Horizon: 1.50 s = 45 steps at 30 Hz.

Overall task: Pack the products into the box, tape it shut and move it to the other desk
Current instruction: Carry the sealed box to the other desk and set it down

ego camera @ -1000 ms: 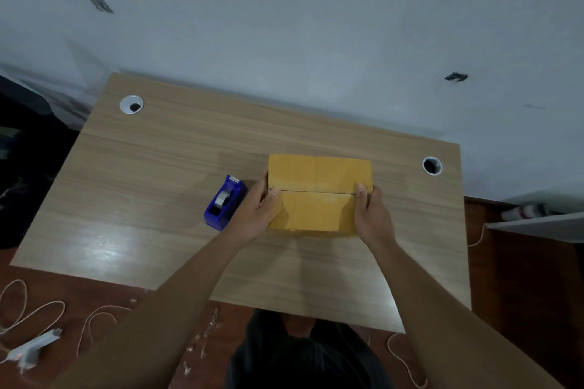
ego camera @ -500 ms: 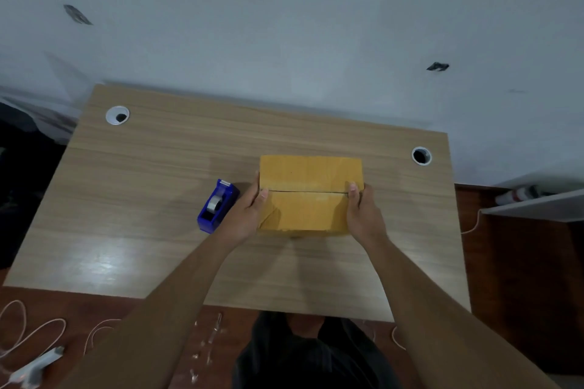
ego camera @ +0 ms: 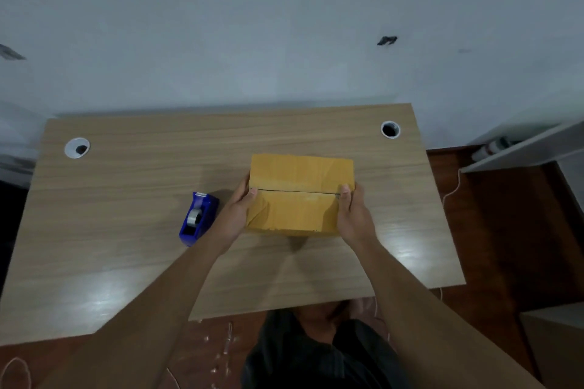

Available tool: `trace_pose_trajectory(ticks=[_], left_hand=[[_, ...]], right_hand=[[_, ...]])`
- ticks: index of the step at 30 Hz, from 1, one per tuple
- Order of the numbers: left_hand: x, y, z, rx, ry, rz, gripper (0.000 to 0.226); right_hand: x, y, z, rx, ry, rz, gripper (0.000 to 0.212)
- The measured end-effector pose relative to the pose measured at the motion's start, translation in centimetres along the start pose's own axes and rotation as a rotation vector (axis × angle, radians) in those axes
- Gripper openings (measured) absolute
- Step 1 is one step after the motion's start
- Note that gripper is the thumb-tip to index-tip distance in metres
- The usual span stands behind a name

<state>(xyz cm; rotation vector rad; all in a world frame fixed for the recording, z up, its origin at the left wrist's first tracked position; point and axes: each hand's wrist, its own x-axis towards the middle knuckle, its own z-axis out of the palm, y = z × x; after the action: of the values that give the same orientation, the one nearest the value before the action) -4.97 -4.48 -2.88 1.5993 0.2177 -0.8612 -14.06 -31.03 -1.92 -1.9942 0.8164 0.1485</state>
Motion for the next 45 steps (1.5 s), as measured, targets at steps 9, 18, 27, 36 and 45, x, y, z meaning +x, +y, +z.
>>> trace_pose_trajectory(ticks=[9, 18, 27, 36, 45], left_hand=[[-2.3, 0.2, 4.0, -0.026, -0.066, -0.017, 0.059], [-5.8, -2.6, 9.1, 0.067, -0.14, -0.073, 0.045], [-10.2, -7.6, 16.8, 0.062, -0.138, -0.066, 0.058], [-13.7, -7.1, 26.1, 0.122, -0.306, 0.005, 0.061], [-17.4, -5.3, 36.0, 0.301, -0.452, 0.083, 0.071]], right_hand=[[-2.2, 2.7, -2.8, 0.048, 0.003, 0.071, 0.055], [-6.8, 7.9, -6.5, 0.088, 0.032, 0.149, 0.061], [-14.3, 15.4, -10.4, 0.253, 0.083, 0.28, 0.068], [-20.8, 21.1, -17.1, 0.409, 0.222, 0.265, 0.064], [-26.1, 25.2, -26.1, 0.5, 0.404, 0.294, 0.055]])
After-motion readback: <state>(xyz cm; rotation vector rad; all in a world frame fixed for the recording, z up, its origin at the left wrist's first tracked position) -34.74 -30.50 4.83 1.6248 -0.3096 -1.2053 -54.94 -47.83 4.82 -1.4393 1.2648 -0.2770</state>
